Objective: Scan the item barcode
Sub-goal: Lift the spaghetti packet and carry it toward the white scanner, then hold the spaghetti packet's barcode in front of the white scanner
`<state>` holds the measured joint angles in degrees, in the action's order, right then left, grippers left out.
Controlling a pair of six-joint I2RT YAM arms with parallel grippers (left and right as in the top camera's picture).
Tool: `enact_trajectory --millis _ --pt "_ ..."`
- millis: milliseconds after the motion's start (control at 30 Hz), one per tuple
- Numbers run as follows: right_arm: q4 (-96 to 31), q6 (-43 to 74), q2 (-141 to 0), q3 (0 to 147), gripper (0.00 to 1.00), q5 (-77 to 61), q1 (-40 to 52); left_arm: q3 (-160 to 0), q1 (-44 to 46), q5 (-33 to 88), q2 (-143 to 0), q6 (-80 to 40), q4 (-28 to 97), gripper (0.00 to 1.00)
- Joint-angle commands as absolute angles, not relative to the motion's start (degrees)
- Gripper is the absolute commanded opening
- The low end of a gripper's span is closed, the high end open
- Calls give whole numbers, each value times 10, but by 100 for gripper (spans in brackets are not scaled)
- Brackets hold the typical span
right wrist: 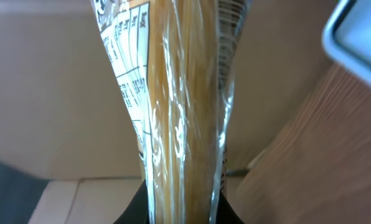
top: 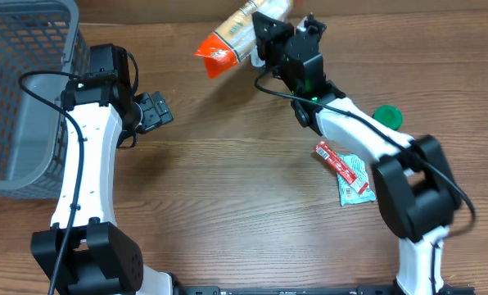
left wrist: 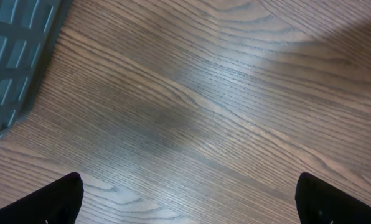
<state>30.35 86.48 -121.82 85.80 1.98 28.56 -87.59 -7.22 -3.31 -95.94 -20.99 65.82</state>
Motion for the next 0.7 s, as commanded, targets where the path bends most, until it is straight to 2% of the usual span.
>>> enact_trajectory --millis 0,167,367,667 --pt "382 837 -1237 878 4 26 292 -885 -71 -38 -951 -203 658 100" --pt "434 787 -1312 899 4 39 295 -885 -71 -38 -951 -203 658 100" --pt "430 702 -1376 967 4 11 297 -885 -71 -38 -951 -204 658 100" --pt "456 735 -1405 984 4 24 296 -885 -71 -38 -951 -203 658 100"
